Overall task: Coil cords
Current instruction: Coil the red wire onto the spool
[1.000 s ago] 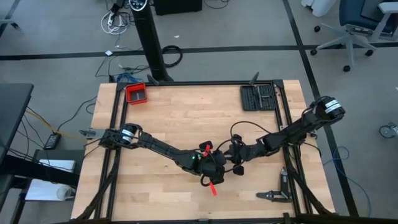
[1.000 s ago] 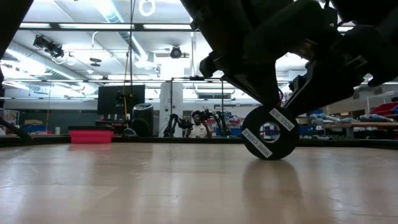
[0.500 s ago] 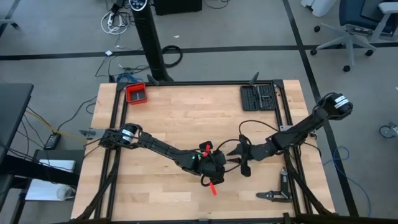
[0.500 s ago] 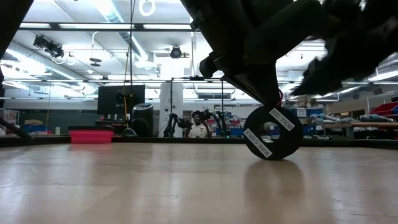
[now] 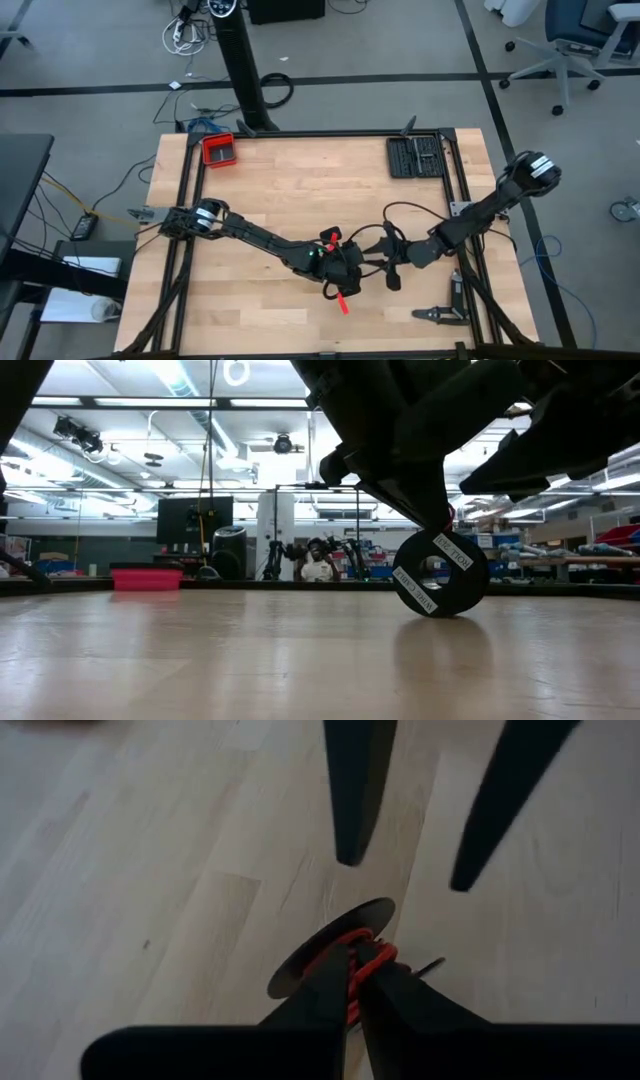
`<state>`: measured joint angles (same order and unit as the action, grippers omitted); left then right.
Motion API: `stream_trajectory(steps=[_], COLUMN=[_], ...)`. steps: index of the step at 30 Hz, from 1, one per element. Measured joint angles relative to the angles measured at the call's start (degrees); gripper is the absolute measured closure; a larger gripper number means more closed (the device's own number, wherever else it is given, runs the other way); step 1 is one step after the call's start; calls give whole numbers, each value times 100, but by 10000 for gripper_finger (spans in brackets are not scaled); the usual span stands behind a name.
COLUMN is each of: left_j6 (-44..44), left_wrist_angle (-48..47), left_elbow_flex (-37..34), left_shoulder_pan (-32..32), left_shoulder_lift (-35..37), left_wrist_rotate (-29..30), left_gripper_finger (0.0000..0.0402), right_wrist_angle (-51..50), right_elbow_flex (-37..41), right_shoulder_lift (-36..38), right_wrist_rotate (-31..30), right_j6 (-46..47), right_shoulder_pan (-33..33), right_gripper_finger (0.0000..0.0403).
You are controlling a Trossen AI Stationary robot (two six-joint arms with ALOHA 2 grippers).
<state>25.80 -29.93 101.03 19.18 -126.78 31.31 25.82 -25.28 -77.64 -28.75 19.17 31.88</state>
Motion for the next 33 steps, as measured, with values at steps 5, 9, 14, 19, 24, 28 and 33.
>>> stream_trajectory(steps=[5,9,14,19,24,28,33], left_j6=[33,39,132,155,163,245,345], left_wrist_angle=[0,0,2,0,-4,-7,-14], left_elbow_flex=[0,0,0,0,0,0,-7], left_shoulder_pan=[0,-2,-2,-2,-2,-4,-9], left_shoulder_lift=[0,0,0,0,0,0,-1], left_wrist_rotate=[7,11,11,11,15,28,55], left_gripper_finger=[373,373,373,373,373,373,373], right_wrist_angle=[301,564,999,1166,1209,1195,1040], right_elbow_flex=[0,-2,-2,-4,-4,-4,-4], right_shoulder_lift=[-215,-402,-668,-873,-947,-947,-945], right_wrist_rotate=[18,-120,-224,-227,-175,-164,-150], right_j6=[-30,-52,-134,-143,-141,-261,-283], right_shoulder_pan=[-5,-9,-20,-84,-137,-163,-244], right_gripper_finger=[287,287,287,287,287,289,314])
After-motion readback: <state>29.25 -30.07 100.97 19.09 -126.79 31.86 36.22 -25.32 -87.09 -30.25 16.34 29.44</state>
